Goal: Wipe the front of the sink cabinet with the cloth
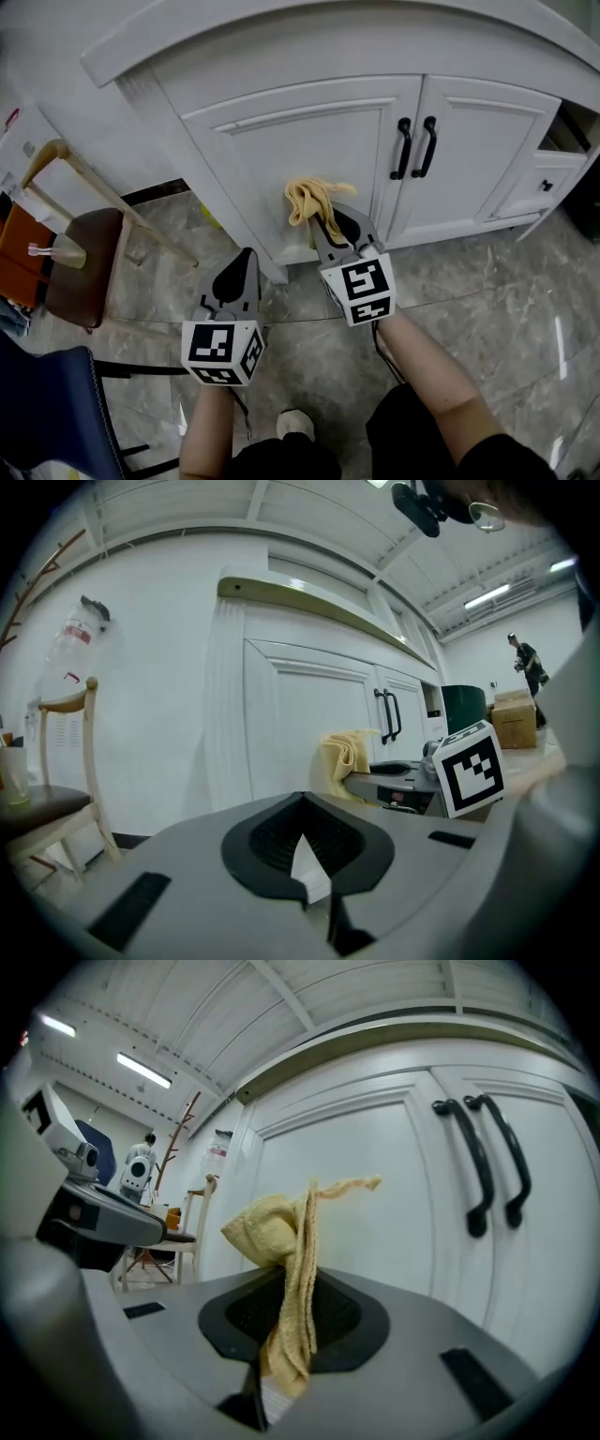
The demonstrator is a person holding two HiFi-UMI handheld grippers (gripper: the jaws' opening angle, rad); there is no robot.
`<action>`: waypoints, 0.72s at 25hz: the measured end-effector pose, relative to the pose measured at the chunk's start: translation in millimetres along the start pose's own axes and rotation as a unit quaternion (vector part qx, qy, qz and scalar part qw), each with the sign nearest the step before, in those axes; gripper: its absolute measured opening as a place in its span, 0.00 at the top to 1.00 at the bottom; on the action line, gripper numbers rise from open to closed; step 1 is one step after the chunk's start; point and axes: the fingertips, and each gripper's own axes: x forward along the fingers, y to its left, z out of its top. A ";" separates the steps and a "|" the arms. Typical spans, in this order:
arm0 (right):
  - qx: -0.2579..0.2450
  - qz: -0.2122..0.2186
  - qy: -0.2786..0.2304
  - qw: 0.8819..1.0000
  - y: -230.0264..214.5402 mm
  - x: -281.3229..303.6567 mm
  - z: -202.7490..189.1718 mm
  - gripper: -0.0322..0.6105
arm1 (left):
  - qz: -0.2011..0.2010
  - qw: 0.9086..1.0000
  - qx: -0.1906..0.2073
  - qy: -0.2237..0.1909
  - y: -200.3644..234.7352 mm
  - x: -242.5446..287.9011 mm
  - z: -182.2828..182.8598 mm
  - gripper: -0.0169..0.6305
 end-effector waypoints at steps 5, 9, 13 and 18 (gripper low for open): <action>0.014 -0.058 0.011 0.998 -57.5 -32.3 -17.7 0.83 | -0.031 0.999 -0.005 -0.002 -35.3 15.2 -7.5 0.95; 0.031 -0.090 0.017 0.995 -92.5 -53.7 -25.8 0.83 | -0.048 0.999 -0.022 -0.003 -58.0 23.2 -11.8 0.95; 0.038 -0.100 0.016 0.994 -97.1 -60.5 -28.8 0.83 | -0.059 0.998 -0.034 -0.004 -65.8 25.2 -14.0 0.95; 0.025 -0.058 0.028 0.998 -54.8 -48.6 -40.7 0.83 | -0.018 0.998 -0.052 0.003 -31.4 14.2 -29.6 0.95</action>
